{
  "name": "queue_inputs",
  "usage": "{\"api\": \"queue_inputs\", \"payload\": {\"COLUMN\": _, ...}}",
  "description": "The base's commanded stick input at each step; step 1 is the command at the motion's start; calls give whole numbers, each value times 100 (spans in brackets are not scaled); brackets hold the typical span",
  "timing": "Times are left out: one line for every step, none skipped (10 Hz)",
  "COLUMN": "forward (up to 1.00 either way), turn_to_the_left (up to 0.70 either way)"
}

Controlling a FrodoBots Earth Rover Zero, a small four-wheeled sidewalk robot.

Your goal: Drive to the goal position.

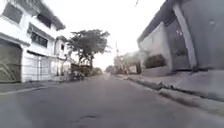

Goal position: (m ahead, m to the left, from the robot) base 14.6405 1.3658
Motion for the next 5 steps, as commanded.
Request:
{"api": "queue_inputs", "payload": {"forward": 100, "turn_to_the_left": 0}}
{"api": "queue_inputs", "payload": {"forward": 100, "turn_to_the_left": 0}}
{"api": "queue_inputs", "payload": {"forward": 100, "turn_to_the_left": 0}}
{"api": "queue_inputs", "payload": {"forward": 100, "turn_to_the_left": 0}}
{"api": "queue_inputs", "payload": {"forward": 100, "turn_to_the_left": 0}}
